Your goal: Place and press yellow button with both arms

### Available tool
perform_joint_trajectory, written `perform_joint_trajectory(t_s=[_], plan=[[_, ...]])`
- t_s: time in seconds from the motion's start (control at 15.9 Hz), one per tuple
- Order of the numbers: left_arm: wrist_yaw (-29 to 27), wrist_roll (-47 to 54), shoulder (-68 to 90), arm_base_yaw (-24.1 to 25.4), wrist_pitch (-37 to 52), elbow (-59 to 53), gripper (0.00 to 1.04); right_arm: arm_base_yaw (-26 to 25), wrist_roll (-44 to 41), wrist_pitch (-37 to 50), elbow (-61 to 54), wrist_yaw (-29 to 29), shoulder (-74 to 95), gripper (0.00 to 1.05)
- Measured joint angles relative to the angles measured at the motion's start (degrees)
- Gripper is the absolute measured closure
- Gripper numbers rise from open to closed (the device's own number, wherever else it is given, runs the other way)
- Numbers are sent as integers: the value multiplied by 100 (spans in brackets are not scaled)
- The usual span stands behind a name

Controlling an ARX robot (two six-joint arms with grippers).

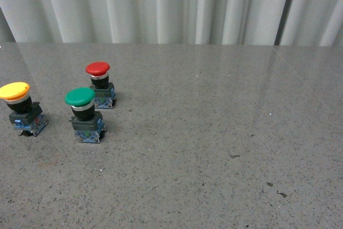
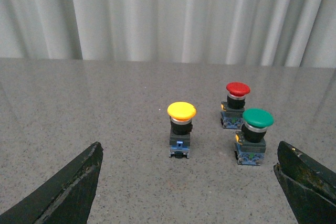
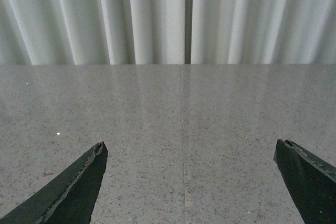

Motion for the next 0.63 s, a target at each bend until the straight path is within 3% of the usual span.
perform_joint_trajectory(t_s=[0.63], plan=[[0, 0, 0, 0, 0, 0, 7, 0, 0, 2, 0, 0, 0, 7]])
